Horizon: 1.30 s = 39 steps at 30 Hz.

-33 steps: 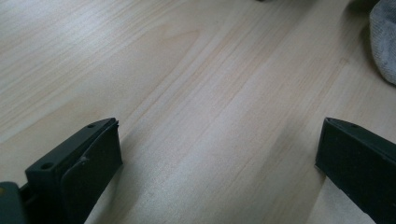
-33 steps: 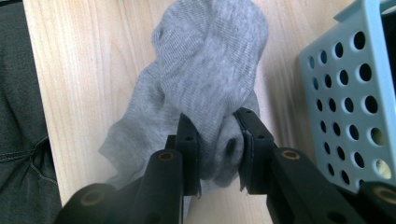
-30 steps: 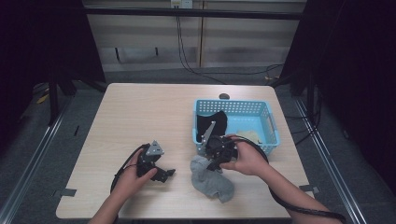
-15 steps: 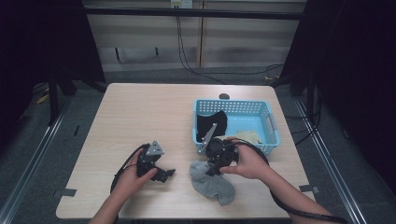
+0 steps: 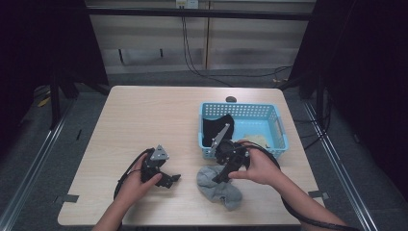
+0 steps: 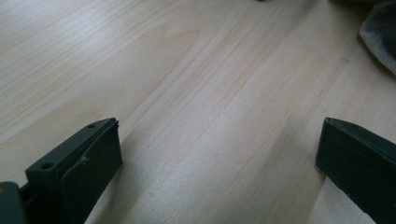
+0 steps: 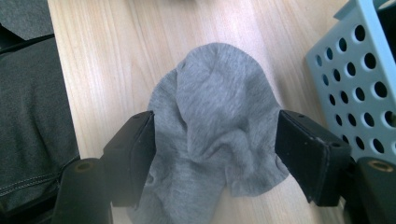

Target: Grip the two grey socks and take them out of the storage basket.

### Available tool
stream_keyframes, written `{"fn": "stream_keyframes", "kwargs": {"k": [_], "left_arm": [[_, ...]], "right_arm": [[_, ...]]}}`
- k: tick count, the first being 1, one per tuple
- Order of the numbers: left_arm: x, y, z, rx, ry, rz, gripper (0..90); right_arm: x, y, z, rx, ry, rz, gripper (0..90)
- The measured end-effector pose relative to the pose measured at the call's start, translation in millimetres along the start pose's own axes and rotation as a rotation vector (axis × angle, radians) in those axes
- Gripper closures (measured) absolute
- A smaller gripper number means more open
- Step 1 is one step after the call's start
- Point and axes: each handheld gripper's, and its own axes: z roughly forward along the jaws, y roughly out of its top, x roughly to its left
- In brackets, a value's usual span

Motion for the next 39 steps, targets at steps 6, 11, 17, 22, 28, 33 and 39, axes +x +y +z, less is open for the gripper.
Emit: {"fn": "stream_keyframes", "kwargs": {"k": [6, 11, 17, 22, 28, 33, 39], "left_arm": [[0.0, 0.0, 0.0, 0.000, -0.001, 0.000, 0.0], [0.0, 0.0, 0.0, 0.000, 0.000, 0.000, 0.0], [0.0, 0.0, 0.0, 0.000, 0.000, 0.000, 0.0], [0.0, 0.0, 0.0, 0.000, 0.000, 0.000, 0.0], [0.0, 0.0, 0.0, 0.000, 0.000, 0.000, 0.0], [0.0, 0.0, 0.0, 0.000, -0.001, 0.000, 0.0], [0.0, 0.0, 0.0, 0.000, 0.000, 0.000, 0.0]], "right_arm": [[2.2, -6.1, -3.0, 0.001, 0.000, -0.003, 26.8], [2.0, -15.0, -7.1, -0.012, -0.005, 0.021, 26.6], [-0.8, -29.2, -14.1, -0.012, -0.029, 0.048, 25.1], [-3.4, -43.9, -18.6, -0.017, -0.048, 0.071, 24.4], [-5.7, -64.5, -23.2, -0.008, -0.052, 0.113, 23.5], [-7.0, -81.0, -26.3, -0.025, -0.059, 0.135, 23.4], [-10.0, -100.6, -22.9, -0.046, -0.073, 0.162, 23.3]]}}
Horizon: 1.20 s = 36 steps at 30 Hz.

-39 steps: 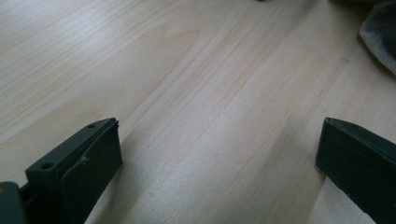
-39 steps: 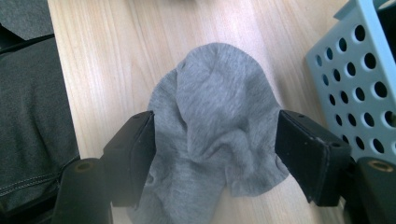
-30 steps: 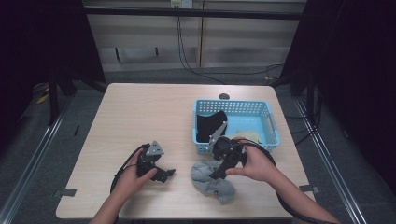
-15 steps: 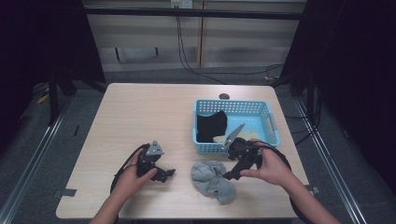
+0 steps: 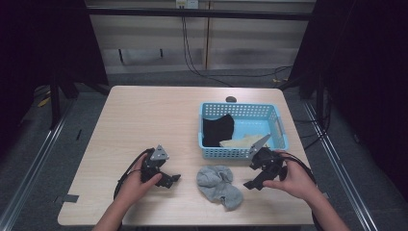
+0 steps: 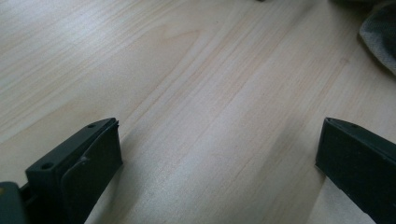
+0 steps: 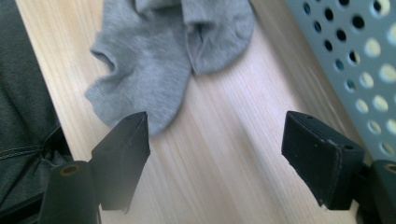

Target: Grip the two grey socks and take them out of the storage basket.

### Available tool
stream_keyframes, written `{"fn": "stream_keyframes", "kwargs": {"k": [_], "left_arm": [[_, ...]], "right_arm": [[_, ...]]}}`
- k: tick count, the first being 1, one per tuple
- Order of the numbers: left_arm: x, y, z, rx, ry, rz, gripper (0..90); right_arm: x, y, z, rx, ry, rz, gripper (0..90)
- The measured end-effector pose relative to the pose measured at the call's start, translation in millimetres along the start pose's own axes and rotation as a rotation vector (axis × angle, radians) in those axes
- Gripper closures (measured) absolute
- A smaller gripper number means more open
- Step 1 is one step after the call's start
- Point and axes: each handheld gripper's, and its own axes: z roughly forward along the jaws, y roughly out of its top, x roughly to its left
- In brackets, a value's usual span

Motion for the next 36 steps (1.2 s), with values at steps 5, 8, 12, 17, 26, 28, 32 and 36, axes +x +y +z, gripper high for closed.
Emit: {"fn": "stream_keyframes", "kwargs": {"k": [5, 8, 12, 17, 26, 28, 32, 36], "left_arm": [[0.0, 0.0, 0.0, 0.000, -0.001, -0.001, 0.0], [-0.1, 0.0, 0.0, 0.000, 0.000, -0.001, 0.0], [0.0, 0.0, 0.0, 0.000, 0.000, -0.001, 0.0], [-0.1, 0.0, 0.0, 0.000, 0.000, -0.001, 0.0], [-0.3, -0.2, -0.1, 0.000, 0.002, -0.001, 0.0], [-0.3, -0.2, -0.1, 0.000, 0.003, -0.001, 0.0], [-0.3, -0.2, -0.2, 0.000, 0.002, -0.001, 0.0], [-0.4, -0.3, -0.2, 0.000, 0.003, -0.001, 0.0]], "right_arm": [[-4.6, -13.7, 0.1, -0.026, -0.004, 0.018, 23.3], [-7.4, -21.2, 1.0, -0.044, -0.016, 0.020, 23.2], [-10.6, -29.1, 4.9, -0.043, -0.014, 0.035, 23.2], [-14.9, -38.6, 10.8, -0.064, -0.010, 0.046, 23.2], [-19.7, -49.8, 22.8, -0.053, -0.013, 0.048, 23.2], [-19.5, -50.1, 24.4, -0.053, -0.015, 0.041, 23.3], [-18.6, -51.4, 27.8, -0.053, -0.030, 0.022, 23.4], [-17.7, -53.6, 30.7, -0.054, -0.027, 0.021, 23.4]]}}
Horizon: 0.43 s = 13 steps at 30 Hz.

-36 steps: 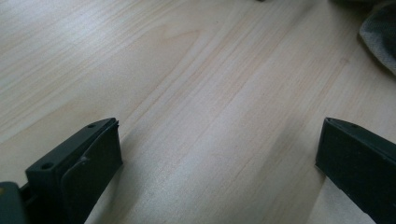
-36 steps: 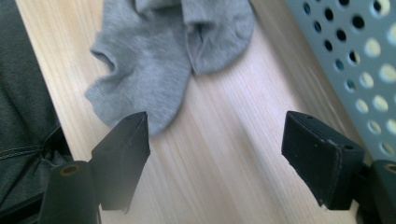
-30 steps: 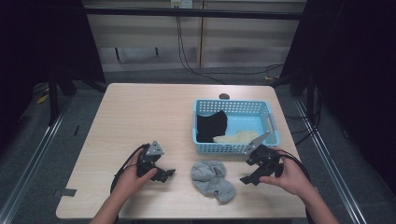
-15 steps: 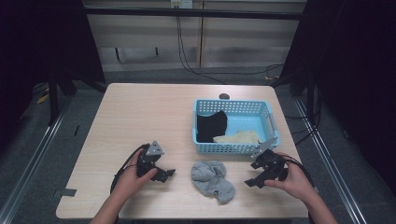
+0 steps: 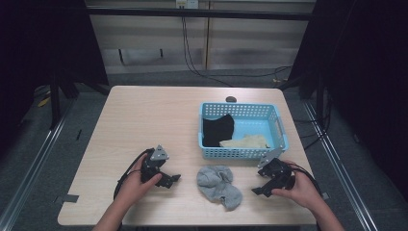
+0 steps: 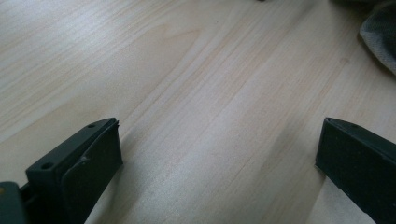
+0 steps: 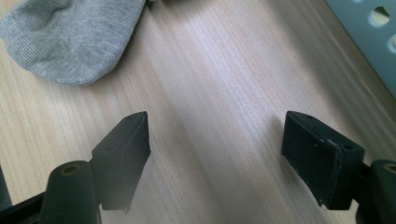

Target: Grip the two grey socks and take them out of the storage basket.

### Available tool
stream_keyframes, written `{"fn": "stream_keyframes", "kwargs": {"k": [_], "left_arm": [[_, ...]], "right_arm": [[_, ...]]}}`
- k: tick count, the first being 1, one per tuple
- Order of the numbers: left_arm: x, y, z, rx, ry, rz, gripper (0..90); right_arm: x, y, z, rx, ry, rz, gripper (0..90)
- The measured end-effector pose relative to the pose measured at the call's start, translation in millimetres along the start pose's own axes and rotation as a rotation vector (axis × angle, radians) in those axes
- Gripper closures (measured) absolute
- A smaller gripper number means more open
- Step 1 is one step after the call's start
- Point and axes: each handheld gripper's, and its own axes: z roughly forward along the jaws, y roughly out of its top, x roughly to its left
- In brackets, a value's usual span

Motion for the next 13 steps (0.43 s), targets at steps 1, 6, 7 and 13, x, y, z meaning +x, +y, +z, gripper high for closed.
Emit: {"fn": "stream_keyframes", "kwargs": {"k": [1, 6, 7, 13], "left_arm": [[0.0, 0.0, -0.1, 0.000, 0.000, 0.000, 0.0], [0.0, -0.1, -0.2, 0.001, -0.001, 0.000, 0.0], [0.0, -0.1, -0.2, 0.000, -0.001, 0.000, 0.0], [0.0, -0.1, -0.3, 0.001, -0.001, 0.001, 0.0]], "right_arm": [[-0.3, -0.9, 1.2, -0.001, 0.001, -0.008, 23.4], [-0.6, -3.6, 4.4, -0.019, -0.021, -0.036, 22.5], [-0.4, -3.6, 4.6, -0.021, -0.021, -0.036, 22.4], [3.5, 5.3, -3.0, -0.061, -0.037, -0.089, 23.6]]}}
